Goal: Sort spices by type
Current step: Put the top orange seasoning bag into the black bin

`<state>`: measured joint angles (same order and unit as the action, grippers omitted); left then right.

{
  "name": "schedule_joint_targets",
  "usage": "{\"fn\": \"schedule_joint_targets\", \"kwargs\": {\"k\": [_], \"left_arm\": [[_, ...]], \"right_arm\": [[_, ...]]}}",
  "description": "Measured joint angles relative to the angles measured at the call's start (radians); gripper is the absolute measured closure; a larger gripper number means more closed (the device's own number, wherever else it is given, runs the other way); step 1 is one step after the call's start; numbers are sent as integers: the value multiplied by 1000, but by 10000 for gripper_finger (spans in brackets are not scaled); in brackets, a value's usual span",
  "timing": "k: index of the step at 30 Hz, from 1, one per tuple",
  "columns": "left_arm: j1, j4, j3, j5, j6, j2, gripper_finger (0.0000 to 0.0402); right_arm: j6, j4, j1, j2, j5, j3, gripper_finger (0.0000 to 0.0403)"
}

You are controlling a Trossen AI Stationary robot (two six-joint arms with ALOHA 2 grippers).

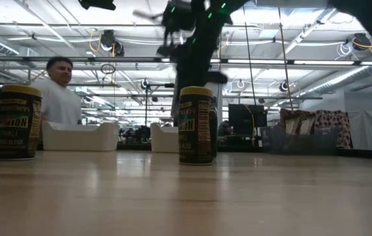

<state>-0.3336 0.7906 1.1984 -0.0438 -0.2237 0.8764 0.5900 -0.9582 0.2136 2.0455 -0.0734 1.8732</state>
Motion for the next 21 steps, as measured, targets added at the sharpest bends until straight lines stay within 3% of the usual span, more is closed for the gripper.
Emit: {"fn": "schedule_joint_targets", "kwargs": {"k": [9, 12, 18, 21], "left_arm": [[0, 0, 0, 7, -2, 0, 220], [0, 0, 0, 8, 0, 0, 220], [0, 2, 0, 8, 8, 0, 220], [0, 3, 0, 8, 9, 0, 220]], "right_arm": [[17, -86, 105, -254, -10, 0, 371], [9, -161, 151, -318, -59, 1, 374], [-22, -367, 275, -361, -119, 1, 373], [-66, -385, 335, -362, -118, -14, 373]]}}
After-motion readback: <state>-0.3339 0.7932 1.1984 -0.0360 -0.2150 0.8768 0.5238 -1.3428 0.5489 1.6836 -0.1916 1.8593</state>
